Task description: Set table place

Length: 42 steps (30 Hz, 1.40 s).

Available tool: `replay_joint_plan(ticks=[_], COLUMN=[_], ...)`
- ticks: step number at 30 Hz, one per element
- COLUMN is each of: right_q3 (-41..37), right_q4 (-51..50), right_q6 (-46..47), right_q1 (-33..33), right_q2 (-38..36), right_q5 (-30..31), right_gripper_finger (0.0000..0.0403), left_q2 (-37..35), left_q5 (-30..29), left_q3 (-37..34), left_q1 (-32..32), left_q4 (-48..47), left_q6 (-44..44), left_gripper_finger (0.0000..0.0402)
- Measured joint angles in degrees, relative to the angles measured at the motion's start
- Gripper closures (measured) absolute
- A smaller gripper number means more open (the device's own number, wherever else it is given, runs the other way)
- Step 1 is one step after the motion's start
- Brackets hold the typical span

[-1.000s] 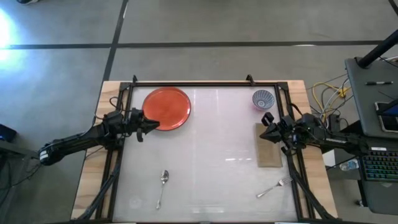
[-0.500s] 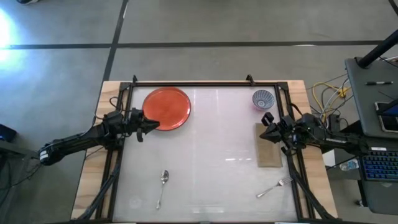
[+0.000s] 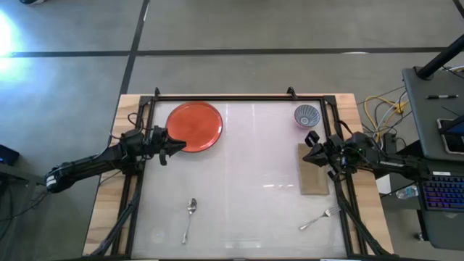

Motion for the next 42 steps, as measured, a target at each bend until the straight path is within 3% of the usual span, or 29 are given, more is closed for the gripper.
replay_joint_plan(ticks=[13,21,27,29,32,36,39,42], right_q3=[-0.01,0.00,-0.01,-0.01,0.00,0.01,-0.01,-0.01], right_q4=[0.00,0.00,0.00,0.00,0.00,0.00,0.02,0.00], right_q6=[0.00,0.00,0.00,0.00,0.00,0.00,0.00,0.00], right_q1=[-0.01,0.00,-0.02,0.00,-0.01,-0.02,-0.02,-0.01], right_q2=[-0.01,-0.01,0.00,0.00,-0.01,0.00,0.00,0.00], right_q5=[-0.01,-0.02,0.00,-0.02,0.00,0.00,0.00,0.00], right_gripper_finger=[0.0394,0.0394,0.0394,0.0394,0.0394,0.0394,0.0394,0.0394], left_q2=[0.00,0.00,-0.05,0.46,1.09,2.43,3.82,5.35], left_q5=[-0.01,-0.96,-5.39,-9.28,-20.09,-32.13,-32.95,-32.69], left_q3=[0.00,0.00,0.00,0.00,0.00,0.00,0.26,2.46], left_q1=[0.00,0.00,0.01,0.00,0.00,0.02,0.02,0.02], left_q4=[0.88,9.18,24.11,26.85,25.68,28.16,37.30,35.98], left_q6=[0.00,-0.01,-2.01,-6.83,-13.37,-13.56,-10.99,-10.44], left_gripper_finger=[0.0344,0.0344,0.0344,0.0345,0.0345,0.0345,0.0345,0.0345])
